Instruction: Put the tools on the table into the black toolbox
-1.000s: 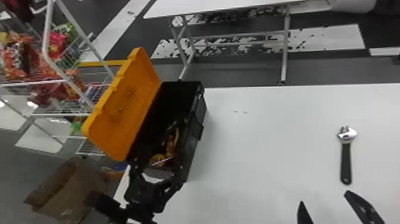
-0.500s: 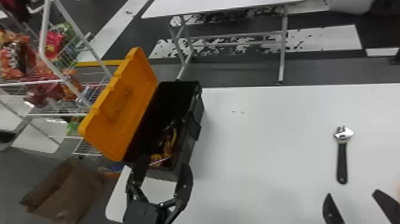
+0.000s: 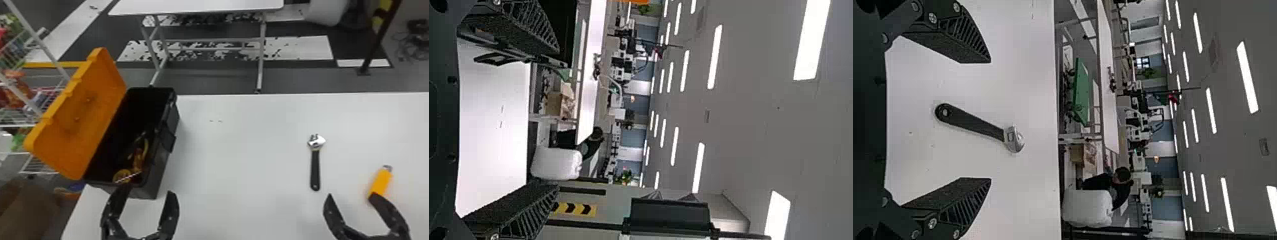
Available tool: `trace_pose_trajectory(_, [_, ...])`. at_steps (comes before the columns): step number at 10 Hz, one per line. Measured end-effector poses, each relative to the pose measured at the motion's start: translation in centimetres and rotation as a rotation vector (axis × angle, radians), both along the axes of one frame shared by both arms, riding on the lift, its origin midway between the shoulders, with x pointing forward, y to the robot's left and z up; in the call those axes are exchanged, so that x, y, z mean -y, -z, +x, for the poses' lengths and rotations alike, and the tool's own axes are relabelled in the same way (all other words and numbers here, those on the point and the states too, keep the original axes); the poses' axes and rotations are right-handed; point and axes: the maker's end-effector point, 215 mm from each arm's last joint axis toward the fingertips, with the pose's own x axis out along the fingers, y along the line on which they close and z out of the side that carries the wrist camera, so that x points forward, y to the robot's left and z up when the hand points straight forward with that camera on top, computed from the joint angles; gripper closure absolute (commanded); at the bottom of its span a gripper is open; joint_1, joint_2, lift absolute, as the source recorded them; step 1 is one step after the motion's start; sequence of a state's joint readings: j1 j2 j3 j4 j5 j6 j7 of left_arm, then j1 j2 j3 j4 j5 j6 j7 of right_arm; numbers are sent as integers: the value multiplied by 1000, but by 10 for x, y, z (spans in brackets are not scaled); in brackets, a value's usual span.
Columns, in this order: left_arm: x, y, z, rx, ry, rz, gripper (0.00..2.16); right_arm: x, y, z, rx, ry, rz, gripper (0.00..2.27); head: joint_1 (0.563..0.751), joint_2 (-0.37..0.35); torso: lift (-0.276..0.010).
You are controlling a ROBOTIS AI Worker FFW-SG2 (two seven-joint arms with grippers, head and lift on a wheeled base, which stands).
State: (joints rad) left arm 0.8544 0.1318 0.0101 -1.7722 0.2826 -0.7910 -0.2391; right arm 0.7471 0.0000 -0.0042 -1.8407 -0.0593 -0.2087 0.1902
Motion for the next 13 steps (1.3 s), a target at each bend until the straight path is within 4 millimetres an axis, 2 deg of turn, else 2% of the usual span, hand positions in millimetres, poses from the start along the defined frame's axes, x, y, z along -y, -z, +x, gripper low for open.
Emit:
trace_pose_trajectory(2, [4, 5, -3, -7, 12, -2, 36, 31, 11, 7, -70, 58, -19, 181, 695, 42, -75])
trace_pose_trajectory(4, [7, 9, -5, -14, 20, -6, 46, 56, 34, 12, -190, 123, -31, 181, 695, -5, -75])
trace_pose_trajectory(6, [11, 10, -5, -17, 29, -11, 49, 67, 47, 19, -270, 158, -33, 181, 695, -43, -75])
trace_pose_trajectory(9, [17, 10, -6, -19, 45, -12, 53, 75, 46, 35, -309, 193, -20, 181, 695, -69, -75])
trace_pose_trajectory(10, [19, 11, -6, -21, 51, -13, 53, 83, 45, 39, -319, 210, -12, 181, 695, -78, -75])
trace_pose_trajectory(13, [27, 14, -6, -33, 73, -12, 53, 119, 44, 46, -346, 286, 7, 181, 695, -165, -75])
